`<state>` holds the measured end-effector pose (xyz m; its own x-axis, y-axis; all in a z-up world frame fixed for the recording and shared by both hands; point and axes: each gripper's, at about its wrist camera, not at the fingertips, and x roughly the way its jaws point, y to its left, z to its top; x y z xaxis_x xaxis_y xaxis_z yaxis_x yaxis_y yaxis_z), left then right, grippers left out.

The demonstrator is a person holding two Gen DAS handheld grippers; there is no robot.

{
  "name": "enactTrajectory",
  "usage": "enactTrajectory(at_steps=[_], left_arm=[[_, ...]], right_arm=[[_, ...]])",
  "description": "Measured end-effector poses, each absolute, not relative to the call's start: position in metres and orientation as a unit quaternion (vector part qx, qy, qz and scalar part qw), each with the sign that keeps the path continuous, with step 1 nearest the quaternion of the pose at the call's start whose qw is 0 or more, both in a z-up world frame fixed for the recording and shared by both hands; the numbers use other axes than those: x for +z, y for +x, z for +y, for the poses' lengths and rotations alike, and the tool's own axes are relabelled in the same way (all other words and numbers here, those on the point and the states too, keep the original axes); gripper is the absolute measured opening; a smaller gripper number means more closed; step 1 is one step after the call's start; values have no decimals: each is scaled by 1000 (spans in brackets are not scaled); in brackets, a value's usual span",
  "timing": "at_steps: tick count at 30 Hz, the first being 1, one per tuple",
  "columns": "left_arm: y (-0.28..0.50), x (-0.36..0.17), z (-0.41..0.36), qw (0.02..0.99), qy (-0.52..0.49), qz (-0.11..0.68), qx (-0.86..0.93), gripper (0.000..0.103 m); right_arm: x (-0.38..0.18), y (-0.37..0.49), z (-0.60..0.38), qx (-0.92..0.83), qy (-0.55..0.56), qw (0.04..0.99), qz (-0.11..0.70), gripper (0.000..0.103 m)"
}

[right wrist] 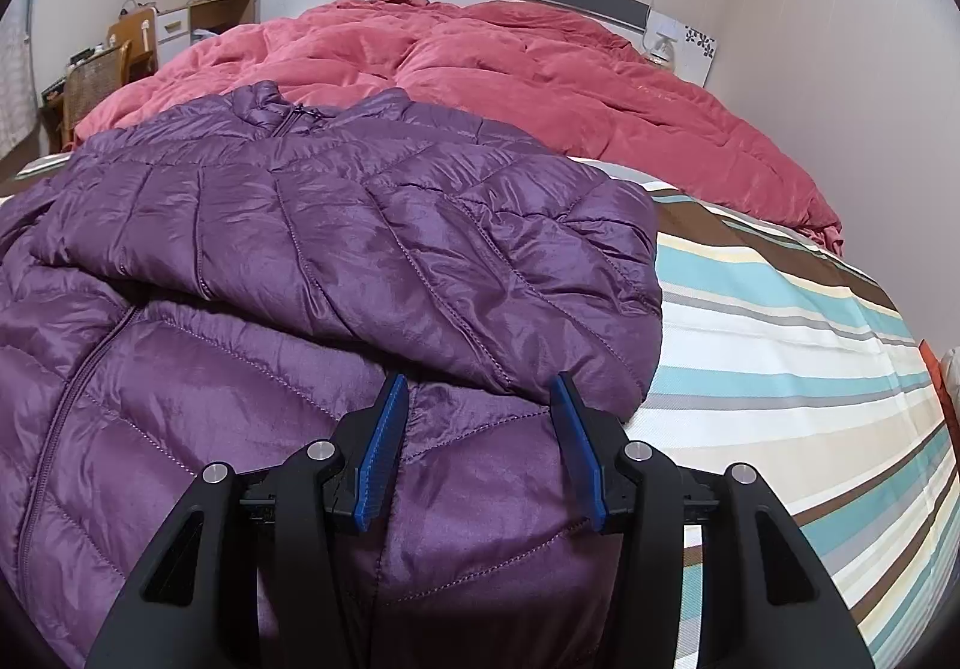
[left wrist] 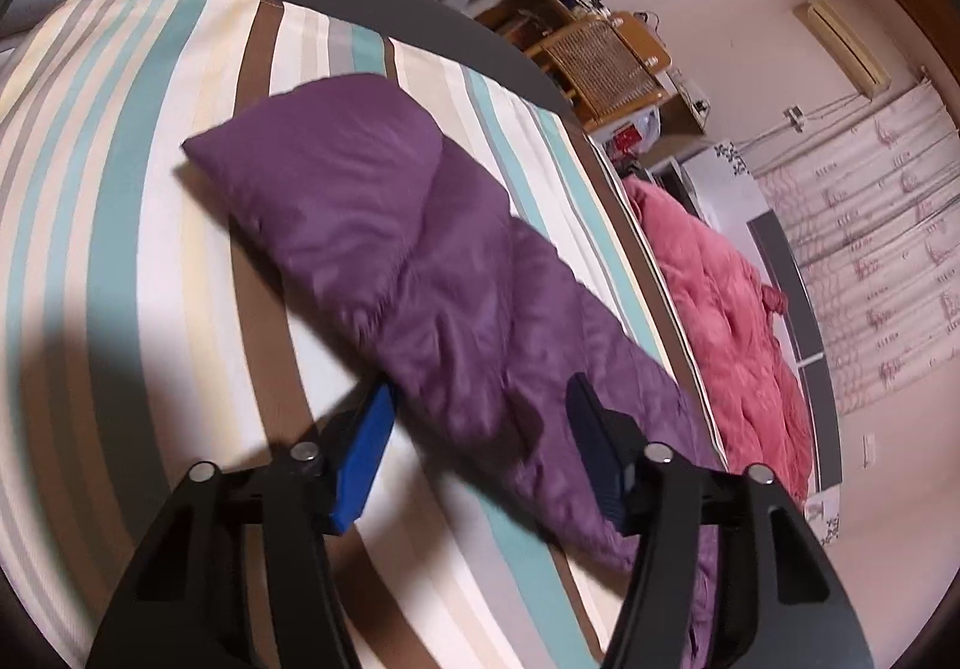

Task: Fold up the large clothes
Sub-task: 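Grasp the other sleeve cuff with the left tool, then fold the held sleeve across the coat body with the left tool, then release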

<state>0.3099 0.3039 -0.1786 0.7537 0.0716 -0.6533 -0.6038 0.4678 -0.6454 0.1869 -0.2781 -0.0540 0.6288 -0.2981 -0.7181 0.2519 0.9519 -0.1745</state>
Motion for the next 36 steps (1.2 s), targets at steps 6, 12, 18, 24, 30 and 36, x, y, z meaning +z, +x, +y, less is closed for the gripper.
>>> enactTrajectory(at_steps=[6,12,18,24,30,36], left_arm=[[332,-184,320,798,-471,297,230,16],[342,-146,303,850,-382,271,242,6],[347,-82,247,910,-282,212,217,6],[350,-42,174,953,-179,199,139,6],[352,-40,105,965,-120,224,71,6],[345,-32,14,971,-3,239,21,6]], right_arm=[[-54,188,-278,-155,-32,902,402,50],[-49,182,-281,-177,-25,907,381,50],[-44,174,-298,-207,12,908,364,50],[-46,173,-309,-214,36,905,367,50],[-46,174,-309,-215,35,904,368,50],[-47,173,-312,-213,45,904,368,50]])
